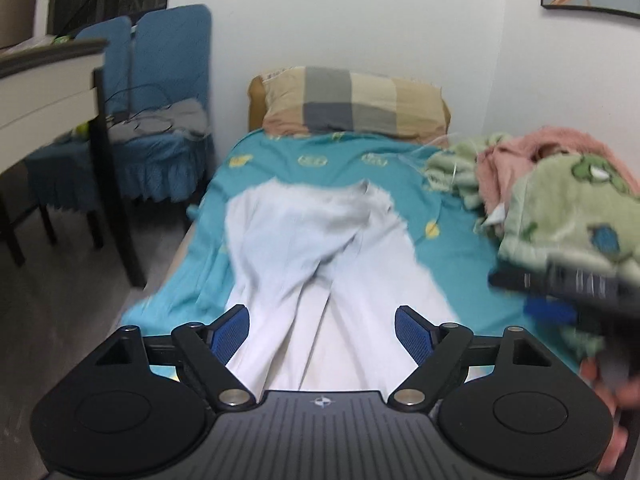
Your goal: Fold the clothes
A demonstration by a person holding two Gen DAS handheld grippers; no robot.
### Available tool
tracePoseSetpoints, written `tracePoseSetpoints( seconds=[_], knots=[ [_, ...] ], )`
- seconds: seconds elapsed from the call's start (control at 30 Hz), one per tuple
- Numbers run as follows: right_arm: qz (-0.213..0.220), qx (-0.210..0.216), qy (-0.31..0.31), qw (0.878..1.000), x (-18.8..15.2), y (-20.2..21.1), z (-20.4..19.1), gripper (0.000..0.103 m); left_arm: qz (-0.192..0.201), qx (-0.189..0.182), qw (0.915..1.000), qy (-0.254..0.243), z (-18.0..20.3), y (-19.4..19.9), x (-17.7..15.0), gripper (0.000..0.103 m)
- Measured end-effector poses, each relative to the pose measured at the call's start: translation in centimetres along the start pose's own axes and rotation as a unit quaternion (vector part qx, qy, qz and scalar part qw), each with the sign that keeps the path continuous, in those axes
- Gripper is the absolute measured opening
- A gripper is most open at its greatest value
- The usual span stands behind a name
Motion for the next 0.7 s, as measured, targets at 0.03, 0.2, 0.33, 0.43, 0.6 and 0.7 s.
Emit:
tracePoseSetpoints(
  seconds=[0.03,0.2,0.33,0.43,0.6,0.7],
  knots=[
    [-0.002,0.004,0.005,1.000,-0.2,0.1,-0.3,0.083,-0.006,0.003,1.0000,0.005,-0.4,0.4,-0.9,0.082],
    [-0.010,0.025,0.032,0.999,-0.9,0.4,-2.7,0.075,0.001,-0.008,1.0000,0.005,-2.9,2.0,-1.6,0.081],
    [-0.026,0.036,0.050,0.998,-0.5,-1.2,-6.1,0.067,0.012,-0.026,0.9993,0.023,-5.7,2.0,-0.9,0.082],
    [-0.037,0.037,0.065,0.997,0.5,-4.0,-9.1,0.067,0.016,-0.034,0.9985,0.041,-7.9,1.5,-0.6,0.081],
    [-0.049,0.032,0.064,0.996,3.1,-12.8,-13.0,0.067,0.011,-0.036,0.9961,0.080,-11.6,0.1,-0.8,0.082],
    [-0.075,-0.009,0.070,0.995,4.0,-18.6,-14.4,0.067,0.001,-0.037,0.9945,0.098,-13.3,-1.0,-0.9,0.082]
  ],
)
Point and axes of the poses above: each gripper's, at about its wrist camera, not at the fingertips, and y roughly against the way its jaws point, z to its right, x to its top, the point moved 2 cm from there along -y, roughly the way its jaws point, and after that the axes turned 9 degrees about -z, right-handed, at the moved point
